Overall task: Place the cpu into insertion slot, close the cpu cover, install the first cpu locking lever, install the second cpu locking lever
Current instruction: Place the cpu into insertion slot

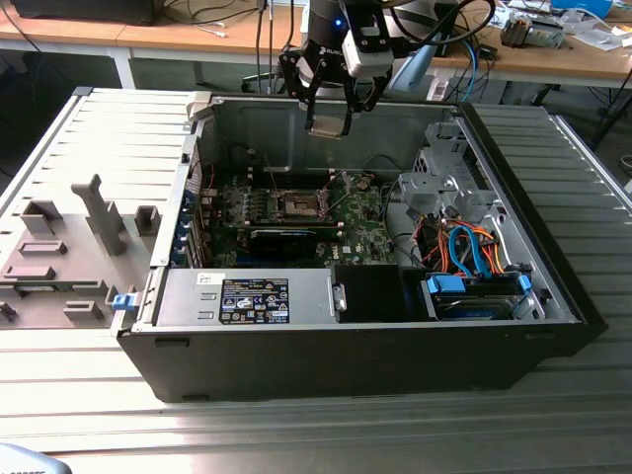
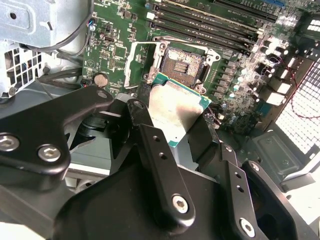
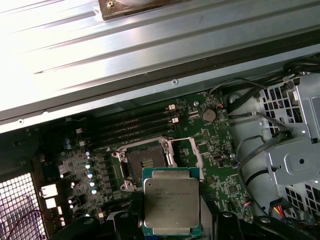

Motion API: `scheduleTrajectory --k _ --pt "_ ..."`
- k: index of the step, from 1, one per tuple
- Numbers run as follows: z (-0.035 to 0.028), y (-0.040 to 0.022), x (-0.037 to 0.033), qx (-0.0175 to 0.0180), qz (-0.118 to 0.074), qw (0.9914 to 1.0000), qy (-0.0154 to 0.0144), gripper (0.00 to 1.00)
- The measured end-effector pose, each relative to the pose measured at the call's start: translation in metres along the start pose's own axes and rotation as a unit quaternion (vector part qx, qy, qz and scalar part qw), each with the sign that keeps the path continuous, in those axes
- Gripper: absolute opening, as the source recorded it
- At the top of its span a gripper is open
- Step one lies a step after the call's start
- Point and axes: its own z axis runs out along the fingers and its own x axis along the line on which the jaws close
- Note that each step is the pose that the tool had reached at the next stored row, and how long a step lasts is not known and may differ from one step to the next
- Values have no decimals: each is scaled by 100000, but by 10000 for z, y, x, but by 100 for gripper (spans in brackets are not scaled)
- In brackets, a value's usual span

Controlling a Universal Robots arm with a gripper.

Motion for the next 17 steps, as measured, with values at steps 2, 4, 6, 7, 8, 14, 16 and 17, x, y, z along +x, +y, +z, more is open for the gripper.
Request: scheduleTrajectory --k 2,4,6,7,8,14,16,17 --pt "0 0 0 0 47 100000 2 55" --pt "0 0 0 -1 113 100000 1 55" --pt "0 0 0 -2 197 100000 0 55" --pt "0 0 0 -3 225 100000 1 55" --pt "0 0 0 -7 254 100000 0 55" --pt "0 0 0 -7 480 99999 -3 55" --pt "0 0 0 -8 540 99999 -2 55" --pt "0 0 0 -6 596 99998 -3 55"
